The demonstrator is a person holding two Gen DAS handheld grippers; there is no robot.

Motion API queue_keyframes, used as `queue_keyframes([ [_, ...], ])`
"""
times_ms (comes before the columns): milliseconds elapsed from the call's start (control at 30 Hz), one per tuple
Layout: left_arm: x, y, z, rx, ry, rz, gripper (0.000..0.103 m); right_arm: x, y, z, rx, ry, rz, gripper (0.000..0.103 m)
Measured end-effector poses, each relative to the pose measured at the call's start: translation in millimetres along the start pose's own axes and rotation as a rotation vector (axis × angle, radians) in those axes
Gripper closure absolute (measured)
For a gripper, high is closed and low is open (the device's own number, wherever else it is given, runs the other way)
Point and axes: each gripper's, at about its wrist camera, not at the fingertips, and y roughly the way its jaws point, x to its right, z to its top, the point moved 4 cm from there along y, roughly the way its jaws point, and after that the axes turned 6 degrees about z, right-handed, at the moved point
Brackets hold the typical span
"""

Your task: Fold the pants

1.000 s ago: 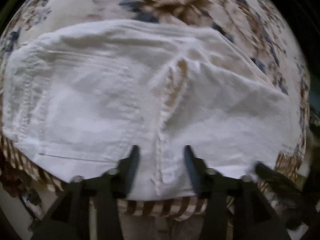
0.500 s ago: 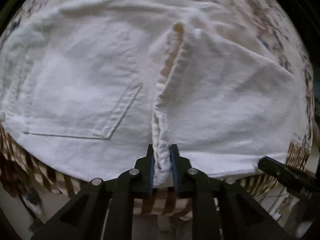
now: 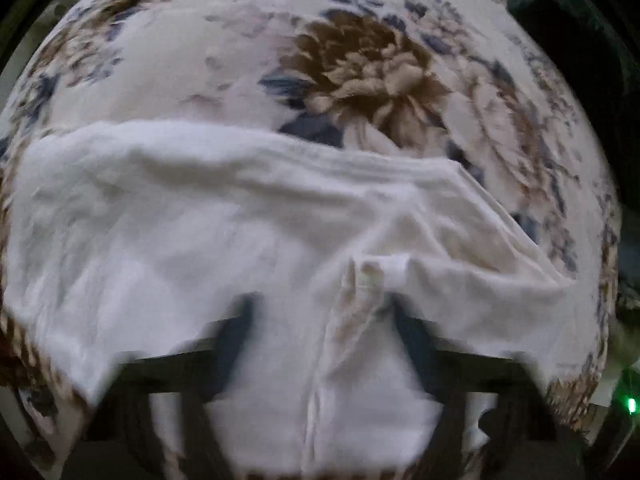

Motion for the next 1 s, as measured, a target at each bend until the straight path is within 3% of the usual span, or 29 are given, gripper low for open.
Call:
queue_keyframes([
  [67, 3, 15, 2, -0.035, 0.016, -0.012, 0.074, 4, 3, 4, 0.006, 0.021, -0.010, 0.013],
  [167, 15, 13, -2, -0.019, 0.087, 0.010, 0.074, 3, 5, 11, 0.007, 0.038, -0.023, 0.013],
  [267, 15, -4, -3, -0.024, 0.055, -0.014, 0.072, 1, 2, 19, 0.019, 0.032, -0.047, 0.013],
  [300, 12, -13, -5, -0.016, 0.041, -0.015, 0.063, 0, 0, 22, 0.026, 0.029, -0.057, 0.013],
  [367, -1, -33, -15, -0.002, 0.016, -0.001, 0.026, -4, -3, 27, 0.029, 0.024, -0.063, 0.013],
  [400, -7, -37, -18, 0.003, 0.005, -0.008, 0.002, -5, -6, 32, 0.032, 0.020, -0.070, 0.013],
  [533, -46, -53, -32, 0.034, -0.136, -0.071, 0.000, -24, -20, 41, 0.040, 0.000, -0.079, 0.013],
  [633, -88, -51, -46, 0.037, -0.338, -0.116, 0.001, -37, -29, 35, 0.050, -0.001, -0.078, 0.013],
  [867, -192, -46, -91, 0.073, -0.773, -0.080, 0.001, -101, -29, 34, 0.058, -0.063, -0.092, 0.013],
  [933, -210, -33, -96, 0.077, -0.870, -0.096, 0.003, -121, -25, 35, 0.068, -0.108, -0.141, 0.013],
  [1000, -225, -25, -96, 0.095, -0.932, -0.112, 0.009, -136, -24, 37, 0.104, -0.168, -0.257, 0.013],
])
